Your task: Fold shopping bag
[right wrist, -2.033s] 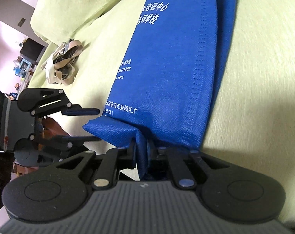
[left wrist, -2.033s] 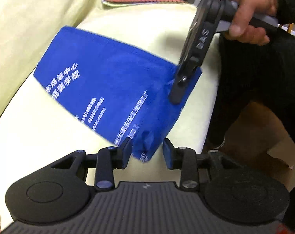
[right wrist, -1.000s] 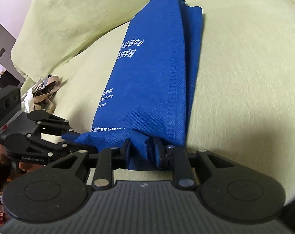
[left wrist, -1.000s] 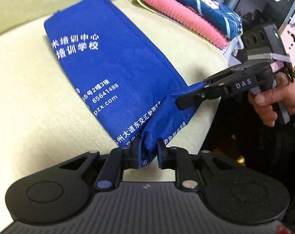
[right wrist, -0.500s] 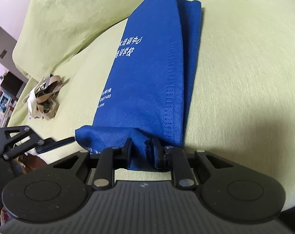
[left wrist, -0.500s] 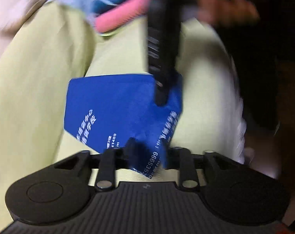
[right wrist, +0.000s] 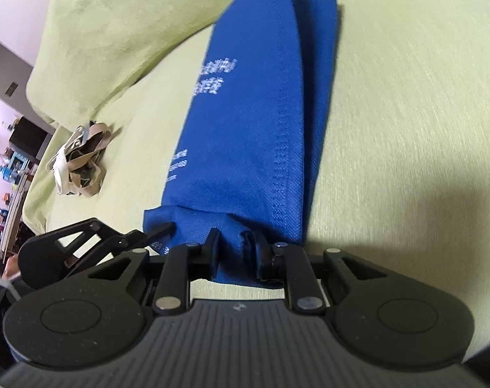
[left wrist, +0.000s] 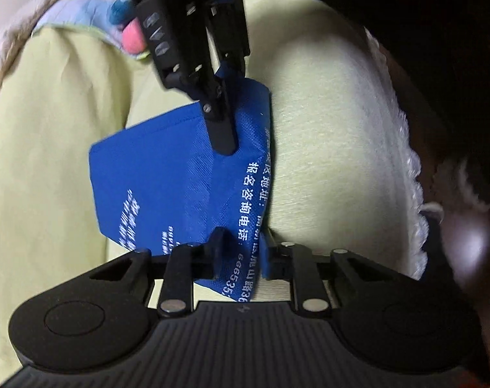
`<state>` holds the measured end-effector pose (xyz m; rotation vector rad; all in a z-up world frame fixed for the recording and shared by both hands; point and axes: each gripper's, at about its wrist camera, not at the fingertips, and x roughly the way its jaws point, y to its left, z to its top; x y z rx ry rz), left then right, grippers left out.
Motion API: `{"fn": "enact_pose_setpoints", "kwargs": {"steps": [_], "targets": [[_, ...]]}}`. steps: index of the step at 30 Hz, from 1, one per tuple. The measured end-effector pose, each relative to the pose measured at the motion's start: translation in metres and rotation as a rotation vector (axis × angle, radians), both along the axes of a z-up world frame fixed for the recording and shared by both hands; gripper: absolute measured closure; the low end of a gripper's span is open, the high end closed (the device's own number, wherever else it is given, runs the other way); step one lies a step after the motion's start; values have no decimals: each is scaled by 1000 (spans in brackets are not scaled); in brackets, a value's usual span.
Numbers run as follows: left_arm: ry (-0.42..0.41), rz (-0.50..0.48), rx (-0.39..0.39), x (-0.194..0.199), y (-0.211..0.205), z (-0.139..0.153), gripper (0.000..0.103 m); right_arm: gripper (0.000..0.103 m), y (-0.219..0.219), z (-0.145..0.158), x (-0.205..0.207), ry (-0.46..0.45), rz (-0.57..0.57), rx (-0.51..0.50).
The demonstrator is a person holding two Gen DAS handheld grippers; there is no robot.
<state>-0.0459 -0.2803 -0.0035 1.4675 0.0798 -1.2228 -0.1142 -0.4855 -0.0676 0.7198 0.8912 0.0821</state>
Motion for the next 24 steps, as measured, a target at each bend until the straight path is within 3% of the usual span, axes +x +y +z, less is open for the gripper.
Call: {"fn": "enact_pose_setpoints", "kwargs": {"steps": [2, 5, 6, 8, 9, 12, 17, 20, 24], "targets": [[55, 19, 0, 8, -2, 5, 81, 73, 6, 10, -8, -46, 16, -86], [145, 49, -11, 21, -5, 12, 80, 65, 28, 44, -34, -162, 36, -362], [163, 53, -11, 24, -6, 13, 80, 62, 39, 53, -44, -212, 72, -471], [185, 57, -8, 27, -8, 15, 79, 41, 66, 63, -63, -309, 178, -684], [191, 58, -5, 28, -9, 15, 79, 37, 80, 61, -68, -337, 242, -779], [205, 59, -4, 29, -9, 16, 79, 37, 121, 46, -77, -390, 435, -1036], [220, 72, -14, 31, -10, 17, 78, 57, 161, 3, -63, -377, 647, -1370], [212, 71, -18, 30, -9, 16, 77, 62, 165, -14, -50, -346, 707, -1484], [160, 33, -26, 26, -5, 12, 73, 65, 159, -16, -41, -330, 699, -1452]]}}
